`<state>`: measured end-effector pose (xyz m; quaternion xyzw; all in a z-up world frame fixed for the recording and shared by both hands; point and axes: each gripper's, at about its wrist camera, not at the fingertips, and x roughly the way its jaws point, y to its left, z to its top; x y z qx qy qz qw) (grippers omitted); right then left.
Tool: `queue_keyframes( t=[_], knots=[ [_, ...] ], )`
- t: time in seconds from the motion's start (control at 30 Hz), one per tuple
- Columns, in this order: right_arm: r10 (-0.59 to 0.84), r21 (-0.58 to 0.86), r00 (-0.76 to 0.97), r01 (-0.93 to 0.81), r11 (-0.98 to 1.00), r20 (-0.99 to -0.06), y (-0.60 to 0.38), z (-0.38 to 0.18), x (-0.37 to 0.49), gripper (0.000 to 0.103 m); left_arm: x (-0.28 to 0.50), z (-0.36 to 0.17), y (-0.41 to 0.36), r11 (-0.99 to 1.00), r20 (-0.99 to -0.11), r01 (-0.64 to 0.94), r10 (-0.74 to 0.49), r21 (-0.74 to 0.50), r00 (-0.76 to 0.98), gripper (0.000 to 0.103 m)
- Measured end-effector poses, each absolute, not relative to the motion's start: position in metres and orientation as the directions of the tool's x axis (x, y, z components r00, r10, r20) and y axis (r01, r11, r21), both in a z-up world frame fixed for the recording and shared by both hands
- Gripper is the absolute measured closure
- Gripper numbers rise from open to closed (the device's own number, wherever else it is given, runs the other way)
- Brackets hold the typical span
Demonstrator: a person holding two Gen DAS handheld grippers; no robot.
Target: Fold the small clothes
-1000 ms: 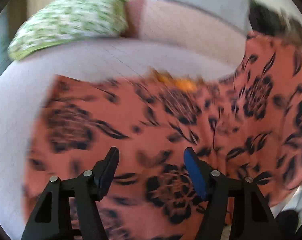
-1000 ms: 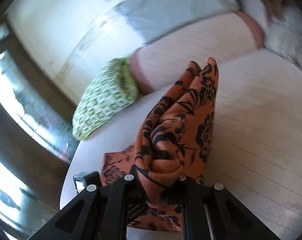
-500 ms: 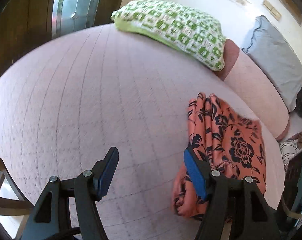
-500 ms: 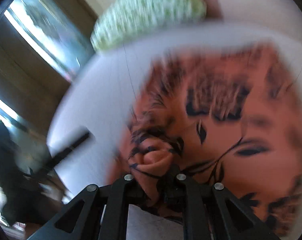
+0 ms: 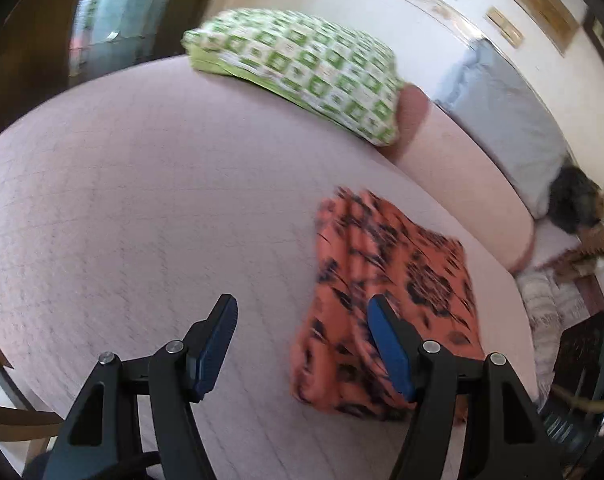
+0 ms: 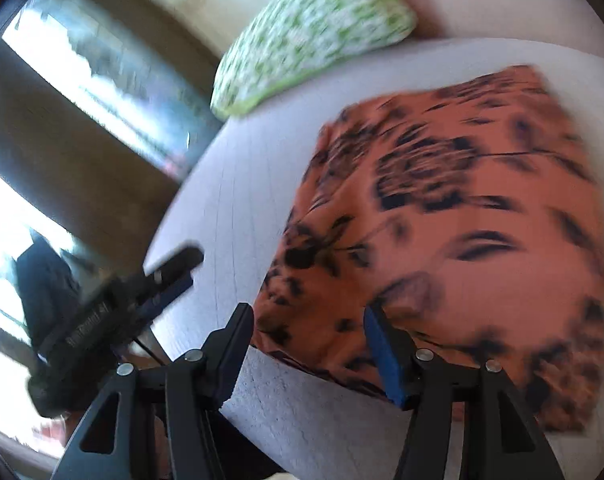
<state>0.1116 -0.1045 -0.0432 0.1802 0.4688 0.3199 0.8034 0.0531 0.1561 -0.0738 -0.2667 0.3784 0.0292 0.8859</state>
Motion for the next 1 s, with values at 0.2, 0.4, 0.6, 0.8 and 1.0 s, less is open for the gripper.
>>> queue_keyframes(
  t=[0.2, 0.4, 0.6, 0.8, 1.0],
  knots=[
    [0.667, 0.651, 0.454, -0.220, 0.726, -0.591, -0.180, -0.045, 0.100, 0.031, 0.068, -0.087, 0.121, 0.847, -0.723, -0.197, -0.274, -0.494, 0.634, 0.035],
    [0.696, 0.692, 0.455, -0.211, 0.690, -0.555, -0.194, -0.057, 0.110, 0.031, 0.072, -0.088, 0.098, 0.854, -0.747, -0.204, -0.275, -0.479, 0.606, 0.035],
    [0.714, 0.708, 0.444, -0.218, 0.672, -0.541, -0.202, -0.063, 0.112, 0.031, 0.085, -0.095, 0.090, 0.857, -0.764, -0.212, -0.273, -0.469, 0.585, 0.072],
    [0.708, 0.688, 0.431, -0.233, 0.687, -0.560, -0.202, -0.061, 0.120, 0.031, 0.081, -0.070, 0.092, 0.852, -0.723, -0.205, -0.253, -0.481, 0.642, 0.091],
    [0.687, 0.649, 0.433, -0.261, 0.715, -0.583, -0.195, -0.047, 0.133, 0.031, 0.051, -0.064, 0.097, 0.892, -0.713, -0.223, -0.143, -0.393, 0.686, 0.091]
  ],
)
